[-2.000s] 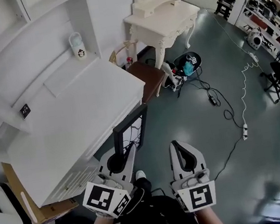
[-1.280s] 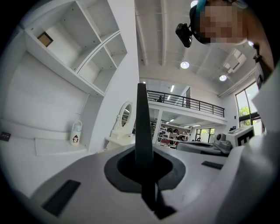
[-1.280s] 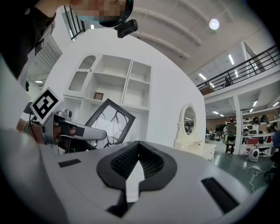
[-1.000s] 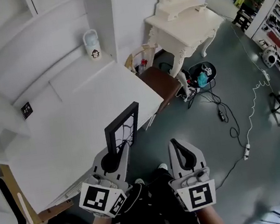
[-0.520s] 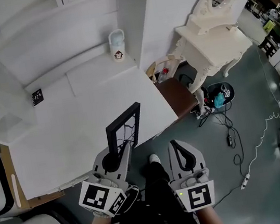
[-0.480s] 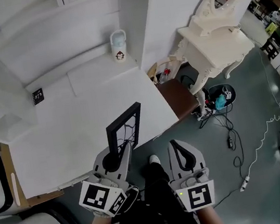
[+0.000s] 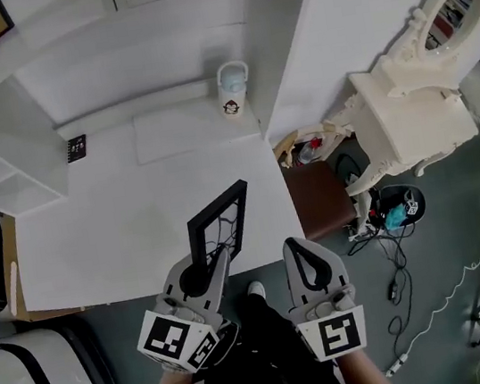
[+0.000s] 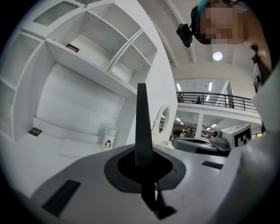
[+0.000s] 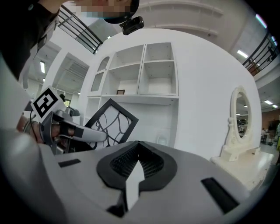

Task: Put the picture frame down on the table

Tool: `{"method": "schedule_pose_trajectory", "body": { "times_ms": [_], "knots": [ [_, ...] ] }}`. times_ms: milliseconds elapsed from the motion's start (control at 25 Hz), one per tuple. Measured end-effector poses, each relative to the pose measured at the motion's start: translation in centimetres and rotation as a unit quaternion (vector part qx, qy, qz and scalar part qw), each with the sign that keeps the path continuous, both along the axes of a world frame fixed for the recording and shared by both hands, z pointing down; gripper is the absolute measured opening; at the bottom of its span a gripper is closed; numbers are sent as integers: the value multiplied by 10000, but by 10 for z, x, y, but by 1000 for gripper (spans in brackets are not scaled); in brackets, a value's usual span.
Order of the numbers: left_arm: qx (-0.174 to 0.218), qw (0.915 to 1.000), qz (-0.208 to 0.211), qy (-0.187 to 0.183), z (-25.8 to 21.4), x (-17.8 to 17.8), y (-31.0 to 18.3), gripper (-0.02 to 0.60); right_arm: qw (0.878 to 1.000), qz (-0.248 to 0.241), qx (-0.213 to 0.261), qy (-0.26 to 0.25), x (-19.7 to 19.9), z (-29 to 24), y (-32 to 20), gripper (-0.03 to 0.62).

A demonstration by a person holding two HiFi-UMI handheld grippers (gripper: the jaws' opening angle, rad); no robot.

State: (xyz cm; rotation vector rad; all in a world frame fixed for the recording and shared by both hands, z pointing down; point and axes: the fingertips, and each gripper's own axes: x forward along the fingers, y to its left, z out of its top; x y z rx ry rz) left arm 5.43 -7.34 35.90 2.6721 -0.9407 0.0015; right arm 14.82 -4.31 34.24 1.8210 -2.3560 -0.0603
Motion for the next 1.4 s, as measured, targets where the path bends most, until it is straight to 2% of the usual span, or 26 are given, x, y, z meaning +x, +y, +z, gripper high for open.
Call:
{"method": "schedule_pose_trajectory", "body": {
  "times_ms": [240,480,640,840,1160,1400],
  "knots": [
    [-117,9978,-645,-4,8,33,-40,12,9979,-621,-126,-122,37,10,-50,2],
    [-53,9969,-781,-3,4,34,-29,12,9941,-894,-444,-422,30,19,-53,2],
    [-93,9970,-768,21,4,36,-28,12,9901,-1259,-377,-494,14,17,-57,2],
    [-99,9975,-691,79,-1,35,-36,12,9819,-1499,-641,-969,0,22,-68,74],
    [-154,9992,-319,177,-5,36,-43,12,9759,-1442,-751,-1456,-11,22,-85,107],
    [-323,9988,-95,354,0,34,-54,12,9629,-1440,-895,-2101,-13,24,-100,109]
  ]
}}
